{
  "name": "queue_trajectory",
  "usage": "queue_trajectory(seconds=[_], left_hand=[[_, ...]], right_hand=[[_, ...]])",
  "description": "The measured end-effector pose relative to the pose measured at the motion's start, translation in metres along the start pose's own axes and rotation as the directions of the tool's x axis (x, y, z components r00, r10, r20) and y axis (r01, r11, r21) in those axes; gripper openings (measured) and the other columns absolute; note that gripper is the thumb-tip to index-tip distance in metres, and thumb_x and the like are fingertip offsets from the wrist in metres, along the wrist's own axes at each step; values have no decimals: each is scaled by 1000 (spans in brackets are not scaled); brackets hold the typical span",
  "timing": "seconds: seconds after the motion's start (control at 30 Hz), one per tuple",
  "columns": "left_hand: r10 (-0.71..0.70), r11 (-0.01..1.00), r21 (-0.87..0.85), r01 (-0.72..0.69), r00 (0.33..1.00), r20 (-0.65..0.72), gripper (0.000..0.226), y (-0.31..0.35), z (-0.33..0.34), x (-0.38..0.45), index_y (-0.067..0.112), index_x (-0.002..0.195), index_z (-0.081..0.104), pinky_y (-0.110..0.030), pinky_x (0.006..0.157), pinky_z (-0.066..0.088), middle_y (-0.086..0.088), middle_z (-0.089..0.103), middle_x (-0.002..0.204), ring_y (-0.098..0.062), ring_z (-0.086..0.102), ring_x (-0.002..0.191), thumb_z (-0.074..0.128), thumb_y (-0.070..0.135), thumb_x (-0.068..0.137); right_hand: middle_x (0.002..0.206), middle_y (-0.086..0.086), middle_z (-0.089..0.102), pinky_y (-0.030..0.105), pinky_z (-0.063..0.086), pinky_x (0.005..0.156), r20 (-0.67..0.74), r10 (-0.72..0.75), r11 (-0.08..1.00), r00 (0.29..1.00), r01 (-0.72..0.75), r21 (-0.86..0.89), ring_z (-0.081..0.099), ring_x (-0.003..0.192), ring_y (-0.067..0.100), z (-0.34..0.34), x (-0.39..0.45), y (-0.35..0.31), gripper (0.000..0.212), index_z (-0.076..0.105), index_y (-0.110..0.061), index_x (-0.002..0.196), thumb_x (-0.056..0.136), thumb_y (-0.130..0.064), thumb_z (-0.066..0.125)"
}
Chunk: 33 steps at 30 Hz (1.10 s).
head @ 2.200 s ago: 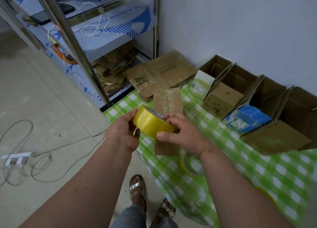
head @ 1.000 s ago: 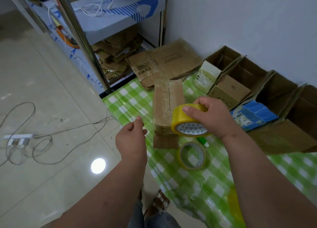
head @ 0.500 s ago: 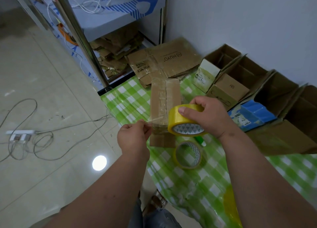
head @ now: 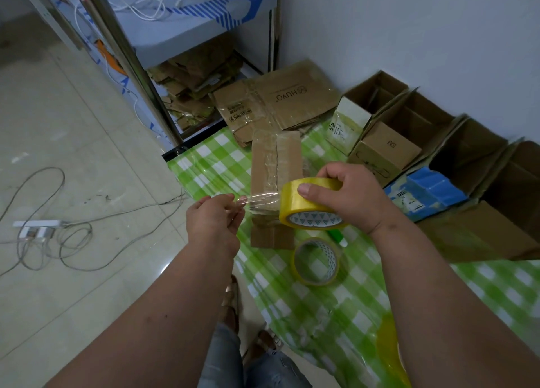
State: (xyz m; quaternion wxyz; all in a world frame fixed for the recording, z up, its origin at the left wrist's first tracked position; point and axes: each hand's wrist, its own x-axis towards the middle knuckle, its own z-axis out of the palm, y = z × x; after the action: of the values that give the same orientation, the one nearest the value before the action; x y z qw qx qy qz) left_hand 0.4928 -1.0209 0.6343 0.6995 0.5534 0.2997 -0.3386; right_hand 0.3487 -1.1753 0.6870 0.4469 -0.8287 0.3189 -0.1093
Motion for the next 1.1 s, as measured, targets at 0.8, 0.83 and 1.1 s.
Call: queue_trajectory(seconds=[0.8,0.83,1.1], left_hand=[[60,922,363,-134,976,208,33,5,-6,12,23,107,60,-22,47,46,-5,67,86,-11,60,56,62,-4,88],[122,868,451,-209,969,214,33,4,-5,11,25,102,58,-22,48,45,-4,64,88,-11,59,58,63,-4,87],[320,545,683,-487,873,367,31,-1,8,1,20,76,69,-1,48,38,8,63,83,2,58,70,60,-8,85]], right_hand=[[63,2,53,16,36,49,22,16,1000,1000,-16,-23,45,53,3,-14,-2,6,40,64,-4,71,72,-38,84],[62,0,53,12,34,47,19,17,1000,1000,-17,-4,46,52,1,-16,-2,5,43,64,-4,71,69,-42,85],[57,-6,50,12,36,49,42,16,975,999,-25,222,47,52,0,-23,0,-6,42,61,0,67,63,-40,76]])
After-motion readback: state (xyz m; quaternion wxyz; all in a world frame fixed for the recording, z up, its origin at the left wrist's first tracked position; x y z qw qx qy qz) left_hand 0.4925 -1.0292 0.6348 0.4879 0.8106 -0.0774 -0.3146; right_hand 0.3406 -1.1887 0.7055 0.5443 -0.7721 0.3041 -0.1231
